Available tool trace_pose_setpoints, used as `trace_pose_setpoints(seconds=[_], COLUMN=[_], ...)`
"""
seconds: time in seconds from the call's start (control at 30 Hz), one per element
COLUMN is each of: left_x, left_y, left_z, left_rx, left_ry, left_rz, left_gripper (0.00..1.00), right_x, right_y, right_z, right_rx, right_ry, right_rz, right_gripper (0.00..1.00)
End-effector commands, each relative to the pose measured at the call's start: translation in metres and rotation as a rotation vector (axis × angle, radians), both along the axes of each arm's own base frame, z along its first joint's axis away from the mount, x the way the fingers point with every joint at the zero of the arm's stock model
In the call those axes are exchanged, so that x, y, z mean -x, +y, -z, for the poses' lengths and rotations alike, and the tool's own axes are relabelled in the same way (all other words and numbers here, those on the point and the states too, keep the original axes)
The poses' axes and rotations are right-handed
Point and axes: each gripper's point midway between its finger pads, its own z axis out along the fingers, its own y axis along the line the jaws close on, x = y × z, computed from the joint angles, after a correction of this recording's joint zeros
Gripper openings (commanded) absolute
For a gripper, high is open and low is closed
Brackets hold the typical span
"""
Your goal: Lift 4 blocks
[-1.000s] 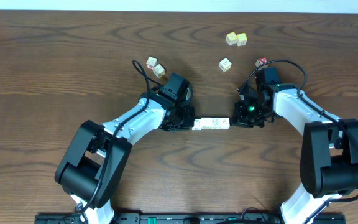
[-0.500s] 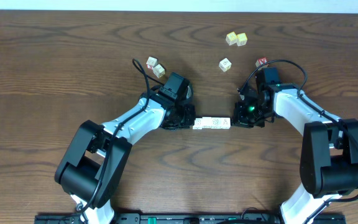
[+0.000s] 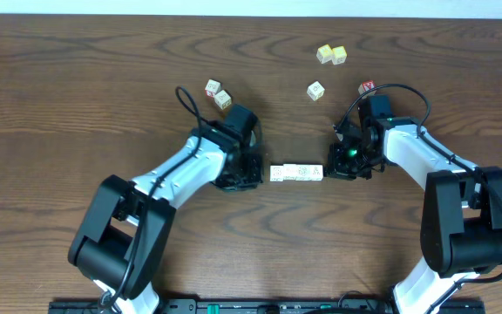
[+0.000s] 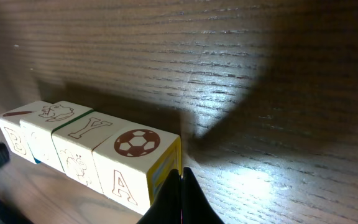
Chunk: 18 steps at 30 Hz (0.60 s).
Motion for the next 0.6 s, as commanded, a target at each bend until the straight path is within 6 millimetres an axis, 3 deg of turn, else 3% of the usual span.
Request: trace_pose_setpoints(seconds=[0.0,0.57], left_x=[0.018,-0.003], left_y=[-0.017,-0.026], left_z=[0.002,0.013], left_rx=[0.003,-0.078], left_ry=[0.002,-0.143], left_rz=[0.029,-0.019], left_gripper=[0.07,0.07], right_x=[0.004,0.005], right_y=[0.001,0.001], right_z=[0.004,0.004], right_rx=[0.004,0.004], right_ry=[0.021,0.027], right_rz=[0.004,0.004], right_gripper=[0.01,0.01])
